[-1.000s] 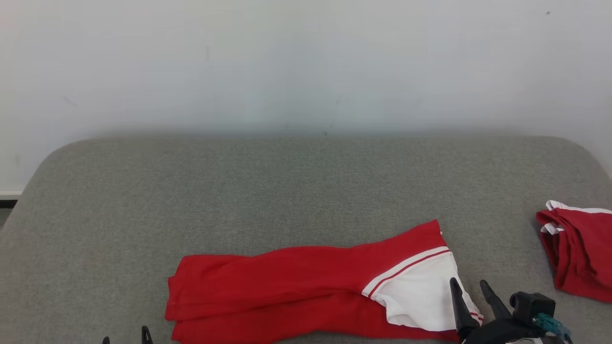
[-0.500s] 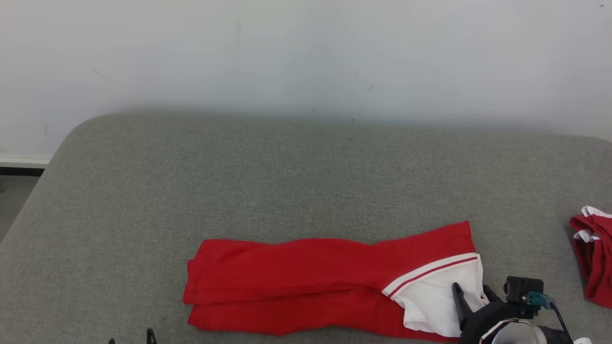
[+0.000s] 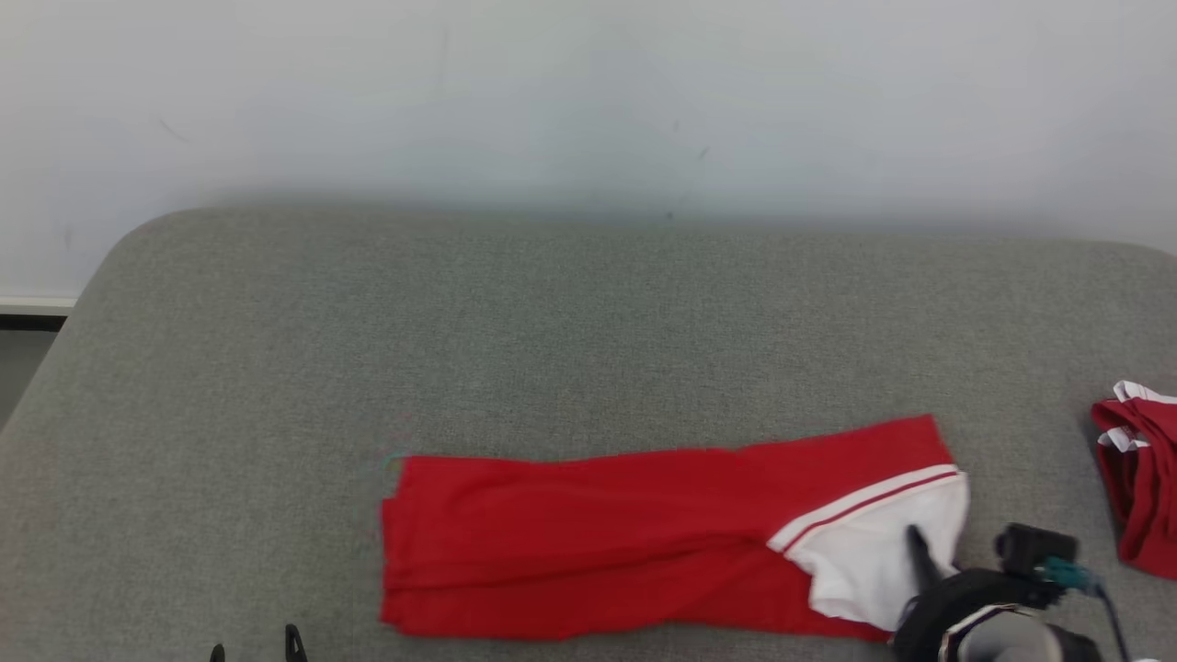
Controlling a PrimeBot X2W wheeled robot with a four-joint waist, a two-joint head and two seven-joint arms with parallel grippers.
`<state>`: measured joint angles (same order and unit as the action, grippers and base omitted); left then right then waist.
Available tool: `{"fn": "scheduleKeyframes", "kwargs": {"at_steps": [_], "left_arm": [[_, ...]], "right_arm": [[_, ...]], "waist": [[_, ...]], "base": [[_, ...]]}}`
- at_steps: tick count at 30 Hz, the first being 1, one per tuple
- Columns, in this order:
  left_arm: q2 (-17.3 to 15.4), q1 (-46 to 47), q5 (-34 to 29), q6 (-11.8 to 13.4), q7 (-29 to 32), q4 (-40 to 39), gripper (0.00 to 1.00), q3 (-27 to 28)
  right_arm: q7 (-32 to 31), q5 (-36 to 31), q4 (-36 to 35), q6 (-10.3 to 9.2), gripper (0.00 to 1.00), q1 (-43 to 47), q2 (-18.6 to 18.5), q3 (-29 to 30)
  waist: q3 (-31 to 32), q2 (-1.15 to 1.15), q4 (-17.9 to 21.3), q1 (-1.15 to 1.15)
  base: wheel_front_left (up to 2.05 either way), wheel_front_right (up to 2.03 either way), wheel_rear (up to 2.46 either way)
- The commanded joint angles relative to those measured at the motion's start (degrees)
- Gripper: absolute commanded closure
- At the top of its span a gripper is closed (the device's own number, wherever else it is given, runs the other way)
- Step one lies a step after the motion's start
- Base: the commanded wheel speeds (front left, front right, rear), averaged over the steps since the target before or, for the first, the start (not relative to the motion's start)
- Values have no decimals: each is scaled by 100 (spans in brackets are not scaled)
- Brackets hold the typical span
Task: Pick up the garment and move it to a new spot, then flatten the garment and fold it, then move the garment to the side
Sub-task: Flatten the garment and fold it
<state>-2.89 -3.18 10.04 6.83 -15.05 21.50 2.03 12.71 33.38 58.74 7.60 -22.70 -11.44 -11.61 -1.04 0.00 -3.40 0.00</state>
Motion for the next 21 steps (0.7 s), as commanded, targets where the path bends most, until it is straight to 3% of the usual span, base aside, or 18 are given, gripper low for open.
{"fn": "scheduleKeyframes", "kwargs": {"at_steps": [1, 8, 12, 21], "left_arm": [[0, 55, 26, 14, -17, -15, 0, -20], [-1, -24, 130, 32, -17, -3, 0, -68], [-2, -5, 174, 43, -17, 0, 0, -86], [0, 93, 214, 31, -17, 34, 0, -294]], "right_arm": [[138, 109, 112, -24, 100, -31, -192, 196], [246, 75, -14, -22, 100, 90, -278, 463], [251, -38, -761, -22, 100, 280, -170, 377], [78, 511, -2411, -21, 100, 706, 123, -1153]], "waist": [[3, 0, 40, 0], [42, 0, 195, 0], [53, 0, 316, 0], [78, 0, 345, 0]], "base": [[0, 0, 0], [0, 0, 0], [0, 0, 0], [0, 0, 0]]}}
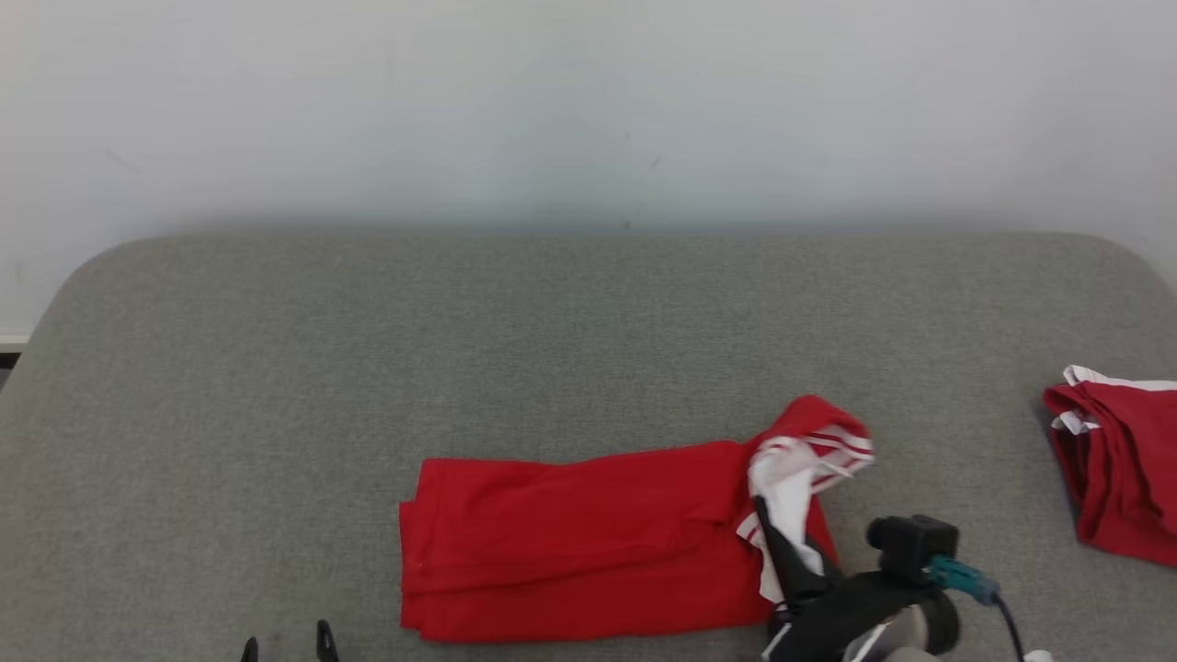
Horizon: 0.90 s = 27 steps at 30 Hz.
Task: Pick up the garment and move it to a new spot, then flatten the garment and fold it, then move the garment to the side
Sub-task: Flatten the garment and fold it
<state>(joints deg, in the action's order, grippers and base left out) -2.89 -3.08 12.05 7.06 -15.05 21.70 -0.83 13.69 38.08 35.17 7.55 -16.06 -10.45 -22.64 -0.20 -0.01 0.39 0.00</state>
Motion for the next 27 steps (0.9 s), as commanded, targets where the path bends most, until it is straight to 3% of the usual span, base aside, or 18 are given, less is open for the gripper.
{"fn": "scheduleKeyframes", "kwargs": {"at_steps": [1, 8, 11, 17, 19, 20, 27], "left_arm": [[-1, 97, 8, 4, -17, 24, 0, -48], [0, 143, -67, -43, -17, 105, 0, -365], [-2, 208, -180, -163, -17, 167, 0, -532], [0, 250, -228, -184, -17, 168, 0, -577], [-1, 268, -211, -181, -17, 149, 0, -576], [0, 267, -200, -169, -17, 140, 0, -575], [-1, 238, -110, -61, -17, 81, 0, -493]], "right_arm": [[-59, 111, -173, -16, 100, 47, 48, -215], [-259, 458, -493, -16, 100, -215, 327, -1212], [-186, 539, -245, -16, 100, -515, 506, -1499], [-2, 594, 402, -16, 100, -963, 686, -1654], [51, 679, 613, -16, 23, -1087, 709, -1629], [81, 723, 665, -16, 0, -1141, 725, -1581], [149, 336, 526, -16, 0, -1237, 734, -942]], "waist": [[-11, 1, -71, 0], [-20, 1, -592, 0], [-70, 1, -995, 0], [-152, 1, -1437, 0], [-181, 1, -1498, 0], [-189, 1, -1509, 0], [-220, 1, -1367, 0]], "base": [[0, 0, 0], [0, 0, 0], [0, 0, 0], [0, 0, 0], [0, 0, 0], [0, 0, 0], [0, 0, 0]]}}
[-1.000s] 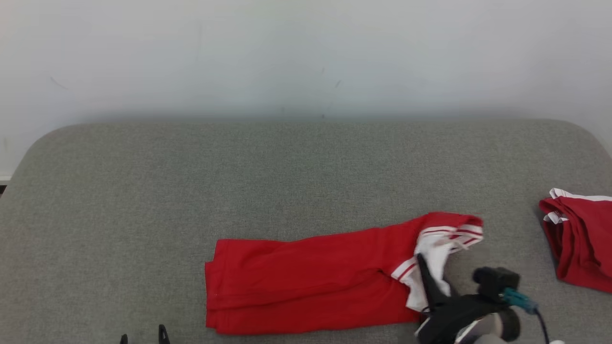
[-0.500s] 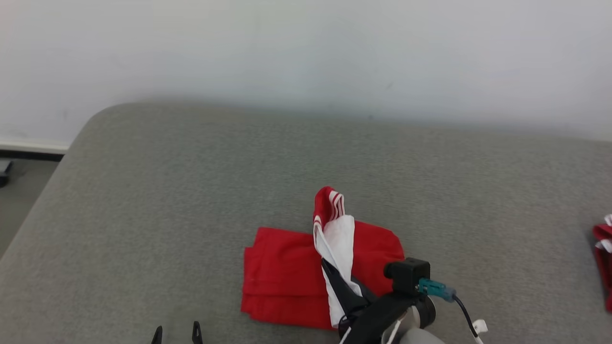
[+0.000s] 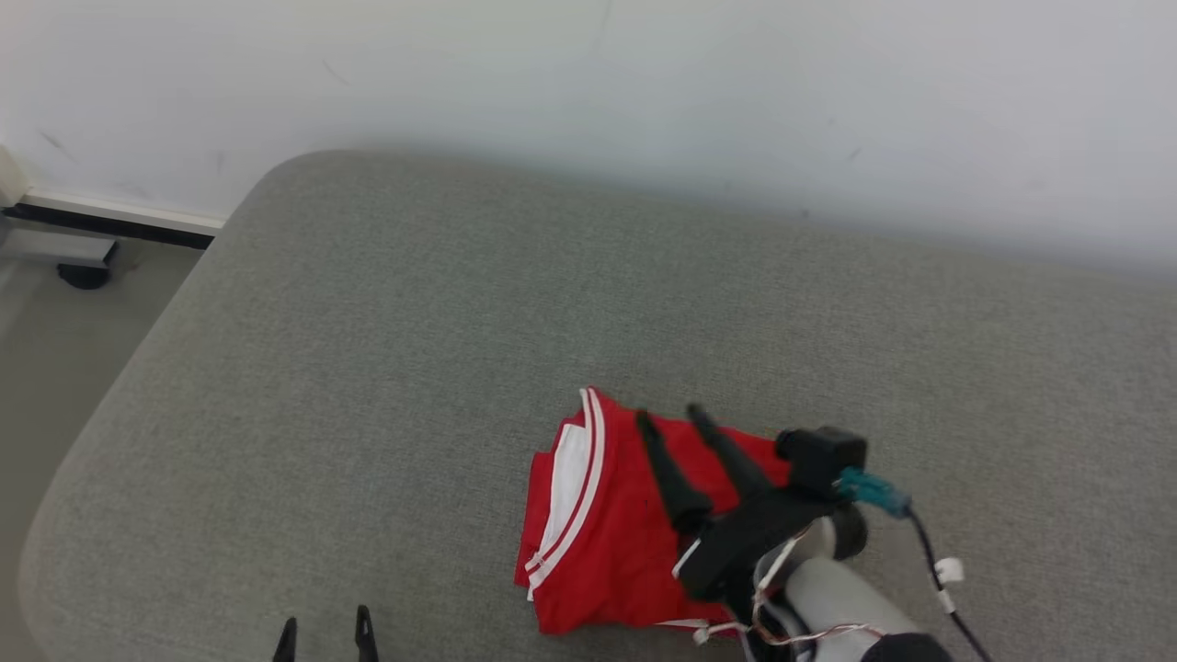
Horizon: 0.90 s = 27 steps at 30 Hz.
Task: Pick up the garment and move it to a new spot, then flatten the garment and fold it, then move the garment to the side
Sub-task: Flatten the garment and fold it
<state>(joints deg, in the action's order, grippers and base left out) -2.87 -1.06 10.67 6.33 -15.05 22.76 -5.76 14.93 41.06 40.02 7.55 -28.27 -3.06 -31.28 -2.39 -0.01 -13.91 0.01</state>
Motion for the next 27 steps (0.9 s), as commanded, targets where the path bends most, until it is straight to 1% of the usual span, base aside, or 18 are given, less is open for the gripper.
{"fn": "scheduleKeyframes", "kwargs": {"at_steps": [1, 2, 5, 7, 12, 14, 19, 27], "left_arm": [[-4, 44, 42, 31, -17, -41, 0, 34], [-2, 44, 45, 62, -17, -52, 0, 68], [-5, 49, 24, 110, -17, -128, 0, 190], [-2, 34, 2, 119, -17, -176, 0, 247], [-3, -58, -60, 146, -17, -290, 0, 409], [0, -103, -70, 143, -17, -330, 0, 465], [-1, -132, -118, 115, -17, -359, 0, 597], [0, -282, -238, 29, -17, -424, 0, 734]], "right_arm": [[27, -194, -79, -16, 0, 68, -61, 145], [25, -454, -203, -16, 0, 165, -148, 364], [26, -1208, -523, -16, 0, 556, -247, 1157], [26, -1613, -699, -16, 0, 815, -232, 1655], [27, -2392, -958, -16, 0, 1456, -194, 2514], [28, -2635, -1061, -16, 0, 1638, -161, 2740], [28, -3009, -1357, -16, 0, 1983, -65, 3162], [28, -3335, -1644, -16, 0, 2421, 8, 3203]], "waist": [[5, 1, 109, -1], [19, 1, 161, -1], [69, 1, 357, -1], [101, 1, 485, -1], [196, 1, 834, -1], [213, 1, 968, -1], [273, 1, 1262, -1], [462, 1, 1596, -1]], "base": [[0, 0, 0], [0, 0, 0], [0, 0, 0], [0, 0, 0], [0, 0, 0], [0, 0, 0], [0, 0, 0], [0, 0, 0]]}}
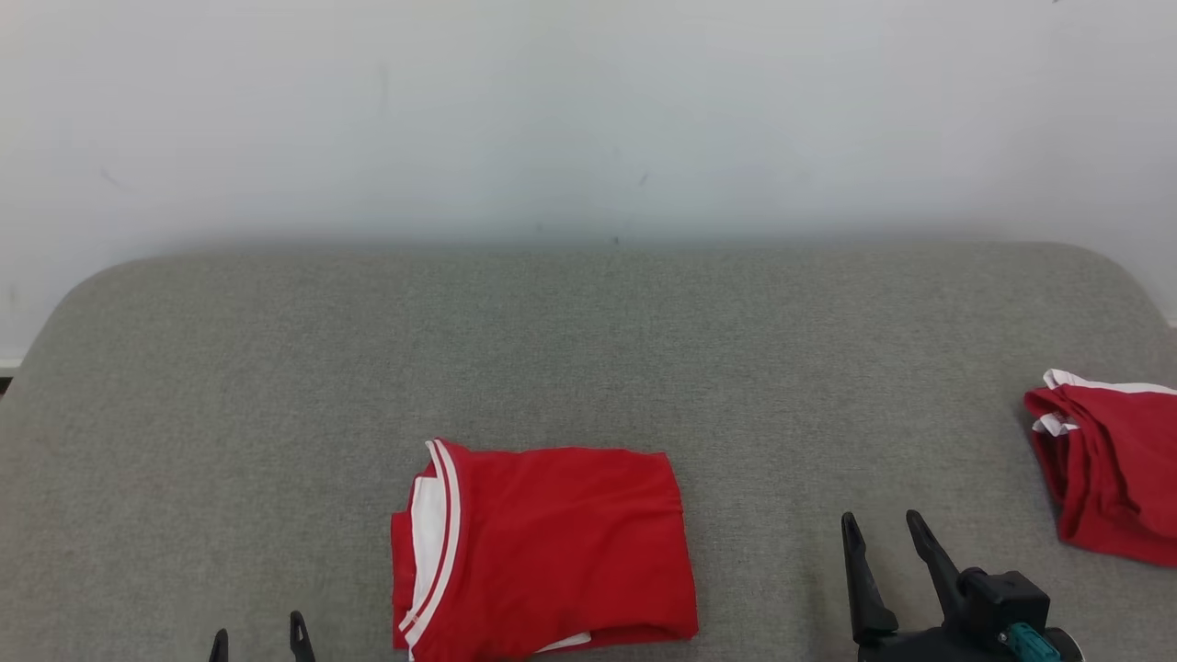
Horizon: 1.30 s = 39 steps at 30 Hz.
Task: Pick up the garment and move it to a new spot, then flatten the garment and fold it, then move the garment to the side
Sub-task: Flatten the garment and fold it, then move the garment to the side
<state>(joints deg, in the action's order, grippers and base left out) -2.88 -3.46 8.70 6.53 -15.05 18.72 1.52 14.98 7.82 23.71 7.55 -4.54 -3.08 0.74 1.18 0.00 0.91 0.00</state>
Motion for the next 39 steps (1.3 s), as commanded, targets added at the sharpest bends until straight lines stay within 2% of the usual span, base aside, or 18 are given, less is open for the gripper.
{"fn": "scheduleKeyframes", "kwargs": {"at_steps": [1, 8, 16, 21, 24, 31, 39], "left_arm": [[-3, -54, -74, -19, -17, -28, 0, 20], [-2, -156, -92, -79, -17, -39, 0, 125], [-2, -183, -96, -92, -17, -63, 0, 101], [-1, -154, -90, -110, -17, -71, 0, 25], [-2, -90, -92, -111, -17, -64, 0, -54], [-2, 8, -192, -190, -17, 26, 0, -258], [-2, 20, -198, -284, -17, 107, 0, -232]], "right_arm": [[23, -36, -25, -16, 0, 85, 14, -2], [23, 135, -130, -16, 0, 249, 21, -206], [23, 278, -146, -16, 0, 243, 19, -270], [22, 355, -152, -16, 0, 100, 22, -391], [22, 430, -39, -16, 0, -54, 23, -683], [22, 1118, 895, -16, 0, -817, 19, -1465], [-35, 1903, 2734, -17, 0, -1591, 19, -1935]], "waist": [[132, 0, 150, 0], [226, 0, 307, 0], [193, 0, 309, 0], [84, 0, 199, 0], [-2, 0, 64, 0], [-151, 0, -423, 0], [-215, 0, -980, 0]], "base": [[0, 0, 0], [0, 0, 0], [0, 0, 0], [0, 0, 0], [0, 0, 0], [0, 0, 0], [0, 0, 0]]}}
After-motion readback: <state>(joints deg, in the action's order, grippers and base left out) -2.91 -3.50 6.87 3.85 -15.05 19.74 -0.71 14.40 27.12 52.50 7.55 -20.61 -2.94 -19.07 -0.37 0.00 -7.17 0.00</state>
